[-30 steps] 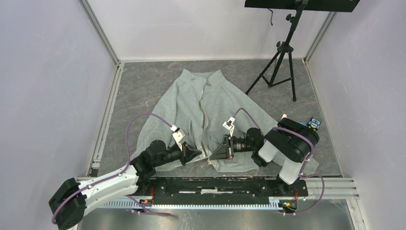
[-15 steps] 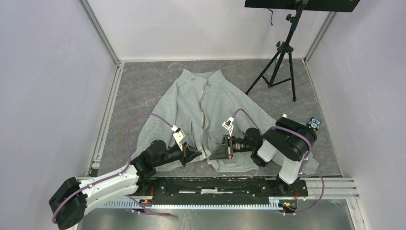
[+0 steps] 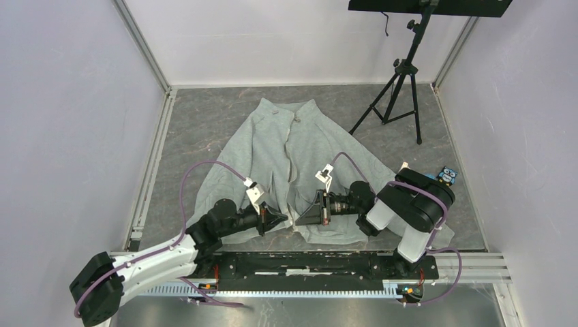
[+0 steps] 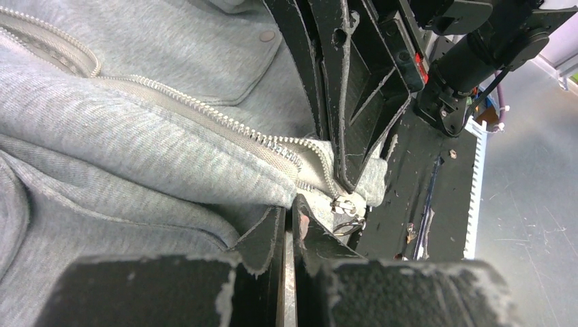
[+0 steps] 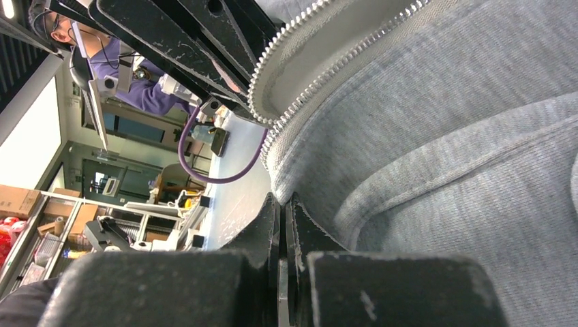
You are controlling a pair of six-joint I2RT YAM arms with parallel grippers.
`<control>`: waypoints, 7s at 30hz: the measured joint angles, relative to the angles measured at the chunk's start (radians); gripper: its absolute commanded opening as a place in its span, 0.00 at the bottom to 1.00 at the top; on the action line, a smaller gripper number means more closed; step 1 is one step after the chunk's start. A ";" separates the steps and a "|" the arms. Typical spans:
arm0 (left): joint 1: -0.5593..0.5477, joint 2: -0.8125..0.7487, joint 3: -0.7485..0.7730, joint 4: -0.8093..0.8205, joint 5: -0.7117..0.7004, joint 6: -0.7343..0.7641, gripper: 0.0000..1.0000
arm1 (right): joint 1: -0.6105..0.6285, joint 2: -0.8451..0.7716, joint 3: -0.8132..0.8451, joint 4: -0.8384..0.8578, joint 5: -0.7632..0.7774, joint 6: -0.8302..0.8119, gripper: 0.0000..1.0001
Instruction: Zip up the jacket
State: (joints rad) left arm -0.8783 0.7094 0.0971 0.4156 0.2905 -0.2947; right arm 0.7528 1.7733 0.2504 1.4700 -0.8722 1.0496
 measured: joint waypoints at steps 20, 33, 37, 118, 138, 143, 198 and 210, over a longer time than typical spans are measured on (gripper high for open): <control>0.000 -0.049 -0.005 -0.010 -0.024 0.000 0.02 | 0.003 -0.034 -0.004 0.001 0.018 -0.002 0.00; 0.000 -0.053 -0.011 -0.017 -0.021 -0.001 0.02 | 0.003 -0.034 -0.004 0.002 0.021 -0.002 0.00; 0.000 -0.064 -0.018 -0.016 -0.018 -0.001 0.02 | 0.003 -0.034 -0.004 0.002 0.024 -0.003 0.00; 0.000 -0.153 -0.082 -0.043 -0.109 -0.664 0.52 | 0.039 -0.024 -0.006 0.008 0.188 -0.209 0.00; -0.001 0.014 -0.029 -0.059 -0.064 -0.733 0.04 | 0.041 -0.024 -0.012 0.009 0.211 -0.209 0.01; 0.000 0.047 -0.024 -0.055 -0.045 -0.715 0.02 | 0.048 -0.033 -0.015 0.007 0.232 -0.200 0.00; 0.046 0.097 0.029 -0.264 0.113 -0.778 0.02 | 0.906 -0.327 -0.109 -0.377 1.329 -1.864 0.91; 0.048 0.087 0.029 -0.264 0.115 -0.797 0.02 | 0.919 -0.172 -0.056 -0.225 1.369 -1.862 0.91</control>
State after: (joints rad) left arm -0.8307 0.7959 0.1265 0.1516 0.4053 -1.0920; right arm 1.6722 1.6009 0.1944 1.2453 0.4973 -0.8124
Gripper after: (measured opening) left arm 0.048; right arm 0.909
